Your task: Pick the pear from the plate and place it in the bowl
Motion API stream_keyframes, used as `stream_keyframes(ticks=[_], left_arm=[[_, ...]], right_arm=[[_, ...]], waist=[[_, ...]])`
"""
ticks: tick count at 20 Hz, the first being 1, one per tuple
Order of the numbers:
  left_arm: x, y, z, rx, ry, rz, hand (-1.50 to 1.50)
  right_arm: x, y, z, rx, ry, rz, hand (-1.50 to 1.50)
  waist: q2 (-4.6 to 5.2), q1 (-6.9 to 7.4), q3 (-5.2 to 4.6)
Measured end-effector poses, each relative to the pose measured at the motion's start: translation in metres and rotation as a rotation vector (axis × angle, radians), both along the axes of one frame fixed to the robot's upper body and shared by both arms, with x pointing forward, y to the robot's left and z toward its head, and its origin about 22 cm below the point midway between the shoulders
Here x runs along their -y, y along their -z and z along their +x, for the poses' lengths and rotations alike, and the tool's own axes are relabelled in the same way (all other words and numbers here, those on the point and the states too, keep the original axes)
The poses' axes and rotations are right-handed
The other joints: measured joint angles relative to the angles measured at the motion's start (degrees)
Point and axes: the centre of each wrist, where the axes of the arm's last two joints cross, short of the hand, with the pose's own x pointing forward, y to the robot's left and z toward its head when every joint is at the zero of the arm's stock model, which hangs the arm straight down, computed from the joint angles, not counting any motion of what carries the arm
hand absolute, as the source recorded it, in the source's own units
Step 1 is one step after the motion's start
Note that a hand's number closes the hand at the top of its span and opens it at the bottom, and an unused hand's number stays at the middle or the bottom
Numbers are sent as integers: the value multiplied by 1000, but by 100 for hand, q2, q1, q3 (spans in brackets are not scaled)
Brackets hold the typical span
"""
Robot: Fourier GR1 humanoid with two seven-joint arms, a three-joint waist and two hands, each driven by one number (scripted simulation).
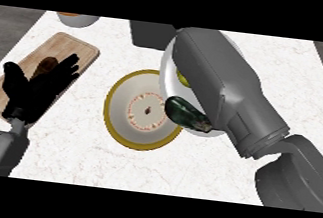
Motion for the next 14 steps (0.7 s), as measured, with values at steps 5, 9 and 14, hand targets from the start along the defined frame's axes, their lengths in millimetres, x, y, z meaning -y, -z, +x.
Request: stream_keyframes(ticks=[5,9,14], left_arm=[[6,-5,6,16,21,-9,0],[8,-8,8,30,20,-9,0],[7,-8,8,44,9,-8,0]], right_arm=[[-24,-43,-7,44,15,-67,150],[-28,-51,-8,52,39,-91,150],[-21,-43,-5,49,71,-102,150]], waist=[[132,51,20],[193,50,34],[256,-11,46]])
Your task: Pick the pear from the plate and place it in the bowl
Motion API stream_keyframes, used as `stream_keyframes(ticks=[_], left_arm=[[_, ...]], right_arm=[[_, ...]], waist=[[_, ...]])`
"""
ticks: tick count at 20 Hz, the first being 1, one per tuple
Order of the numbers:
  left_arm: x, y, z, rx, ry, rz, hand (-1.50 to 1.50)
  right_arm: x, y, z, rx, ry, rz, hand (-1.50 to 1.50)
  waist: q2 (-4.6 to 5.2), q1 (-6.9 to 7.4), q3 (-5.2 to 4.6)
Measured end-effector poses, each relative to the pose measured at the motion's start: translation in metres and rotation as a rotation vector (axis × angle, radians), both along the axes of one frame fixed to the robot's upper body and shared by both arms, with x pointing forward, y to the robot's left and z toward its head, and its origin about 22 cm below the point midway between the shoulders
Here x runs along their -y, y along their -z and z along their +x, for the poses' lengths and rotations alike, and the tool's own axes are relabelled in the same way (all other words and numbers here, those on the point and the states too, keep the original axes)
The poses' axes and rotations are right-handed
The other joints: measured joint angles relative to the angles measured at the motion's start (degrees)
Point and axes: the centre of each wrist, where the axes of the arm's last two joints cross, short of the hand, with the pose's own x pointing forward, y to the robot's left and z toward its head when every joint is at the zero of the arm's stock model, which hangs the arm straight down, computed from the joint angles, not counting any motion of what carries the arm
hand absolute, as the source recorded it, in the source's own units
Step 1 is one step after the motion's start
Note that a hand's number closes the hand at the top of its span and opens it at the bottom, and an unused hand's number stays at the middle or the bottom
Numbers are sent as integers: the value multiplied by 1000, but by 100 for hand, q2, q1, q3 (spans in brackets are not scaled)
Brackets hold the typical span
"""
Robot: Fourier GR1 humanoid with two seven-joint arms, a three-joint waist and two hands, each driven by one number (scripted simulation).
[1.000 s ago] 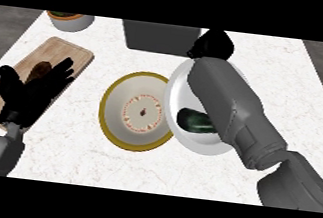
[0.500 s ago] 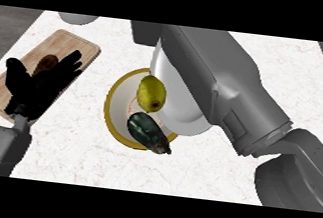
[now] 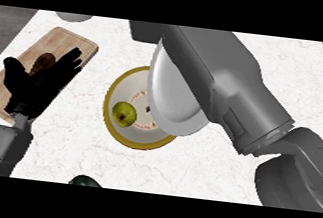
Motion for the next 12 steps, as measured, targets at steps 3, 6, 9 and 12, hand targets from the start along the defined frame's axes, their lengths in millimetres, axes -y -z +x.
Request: stream_keyframes(ticks=[3,6,9,12], left_arm=[[-6,0,-1,0,-12,-6,0],[-5,-3,-1,7,-6,-8,0],[-3,-3,-1,16,-9,-6,0],[3,-3,1,25,-6,-9,0]], right_arm=[[7,18,2,-14,9,9,150],[13,39,0,-27,3,40,150],[23,70,-2,-46,-1,73,150],[30,92,-6,-49,-1,109,150]], waist=[[27,-50,9],[66,-55,19],[103,-70,25],[145,-53,28]])
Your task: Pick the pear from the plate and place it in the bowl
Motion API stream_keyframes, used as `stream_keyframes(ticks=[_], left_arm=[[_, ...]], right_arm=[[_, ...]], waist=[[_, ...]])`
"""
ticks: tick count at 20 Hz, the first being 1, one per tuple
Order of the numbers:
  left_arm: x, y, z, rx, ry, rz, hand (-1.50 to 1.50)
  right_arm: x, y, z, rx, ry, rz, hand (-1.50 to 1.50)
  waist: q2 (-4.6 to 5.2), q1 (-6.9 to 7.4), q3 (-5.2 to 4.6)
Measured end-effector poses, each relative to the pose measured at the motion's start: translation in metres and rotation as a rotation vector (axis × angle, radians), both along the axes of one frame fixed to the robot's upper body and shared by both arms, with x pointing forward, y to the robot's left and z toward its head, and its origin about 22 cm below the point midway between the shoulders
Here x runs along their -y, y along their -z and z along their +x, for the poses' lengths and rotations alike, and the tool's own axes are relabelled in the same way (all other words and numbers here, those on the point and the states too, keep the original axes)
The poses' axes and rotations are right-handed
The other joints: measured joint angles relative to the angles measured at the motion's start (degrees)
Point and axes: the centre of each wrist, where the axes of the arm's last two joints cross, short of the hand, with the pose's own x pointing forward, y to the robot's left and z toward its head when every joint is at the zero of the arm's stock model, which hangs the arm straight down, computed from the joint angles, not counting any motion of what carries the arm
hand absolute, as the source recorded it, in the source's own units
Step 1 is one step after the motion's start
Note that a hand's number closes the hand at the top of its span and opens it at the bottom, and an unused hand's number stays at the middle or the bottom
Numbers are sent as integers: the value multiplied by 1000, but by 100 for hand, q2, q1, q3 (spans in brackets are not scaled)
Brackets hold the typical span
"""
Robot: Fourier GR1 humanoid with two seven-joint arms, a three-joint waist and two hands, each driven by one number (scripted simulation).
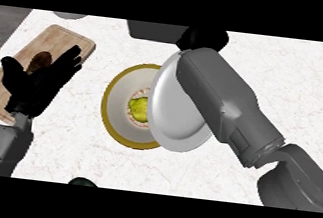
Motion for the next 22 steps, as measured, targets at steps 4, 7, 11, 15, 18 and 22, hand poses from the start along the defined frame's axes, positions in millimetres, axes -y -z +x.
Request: stream_keyframes(ticks=[4,7,11,15,18,22], left_arm=[[-4,0,-1,1,-10,1,0],[-3,-2,0,6,-9,-1,0],[-3,-7,-1,10,6,1,0],[0,-5,0,12,6,-4,0],[-3,-9,1,12,10,5,0],[-8,-2,-5,1,-5,4,0]], right_arm=[[12,19,0,53,39,159,-150],[20,32,-2,130,85,263,-150],[27,43,-3,223,147,327,-150],[35,57,-5,293,188,313,-150],[39,58,-2,334,220,274,-150],[48,63,0,379,276,226,-150]], waist=[[29,-43,10],[55,-42,14],[73,31,12],[82,48,8],[59,43,4],[-4,-34,-1]])
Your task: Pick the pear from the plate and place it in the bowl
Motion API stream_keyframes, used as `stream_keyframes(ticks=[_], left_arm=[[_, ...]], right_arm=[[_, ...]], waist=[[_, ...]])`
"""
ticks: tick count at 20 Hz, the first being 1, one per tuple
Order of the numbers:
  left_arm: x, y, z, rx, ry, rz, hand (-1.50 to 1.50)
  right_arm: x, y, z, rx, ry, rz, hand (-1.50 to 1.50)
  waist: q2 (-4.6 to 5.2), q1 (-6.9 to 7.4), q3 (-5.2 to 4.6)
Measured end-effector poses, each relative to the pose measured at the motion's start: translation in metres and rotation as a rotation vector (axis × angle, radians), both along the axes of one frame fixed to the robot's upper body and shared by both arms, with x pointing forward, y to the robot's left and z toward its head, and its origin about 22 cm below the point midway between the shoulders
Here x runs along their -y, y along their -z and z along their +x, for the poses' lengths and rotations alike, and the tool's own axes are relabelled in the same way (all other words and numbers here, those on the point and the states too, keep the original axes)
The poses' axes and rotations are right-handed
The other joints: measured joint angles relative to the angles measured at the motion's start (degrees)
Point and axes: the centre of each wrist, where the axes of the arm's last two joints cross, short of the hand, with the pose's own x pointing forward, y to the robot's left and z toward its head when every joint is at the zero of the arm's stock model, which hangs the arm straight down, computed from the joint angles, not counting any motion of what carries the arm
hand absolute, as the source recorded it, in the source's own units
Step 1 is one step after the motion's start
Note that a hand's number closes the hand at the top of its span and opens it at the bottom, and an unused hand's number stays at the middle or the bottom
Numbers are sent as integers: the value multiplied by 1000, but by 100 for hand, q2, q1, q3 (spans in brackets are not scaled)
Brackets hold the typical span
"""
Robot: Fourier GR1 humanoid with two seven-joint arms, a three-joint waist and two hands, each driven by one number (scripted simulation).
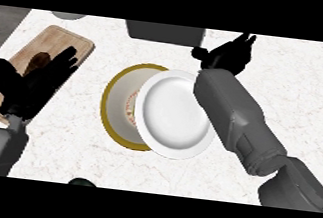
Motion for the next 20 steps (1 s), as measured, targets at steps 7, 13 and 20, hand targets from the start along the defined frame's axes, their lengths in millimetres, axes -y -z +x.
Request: stream_keyframes(ticks=[7,13,20], left_arm=[[-11,6,-5,-26,-34,5,0],[-13,10,-7,-50,-45,5,0],[-14,12,-4,-64,-43,7,0]], right_arm=[[10,4,3,54,70,-51,-150],[-3,0,-1,115,-10,-89,-150],[-35,-14,-12,213,-170,-96,-150]], waist=[[-158,-197,-13],[-279,-239,-21],[-373,-210,-28]])
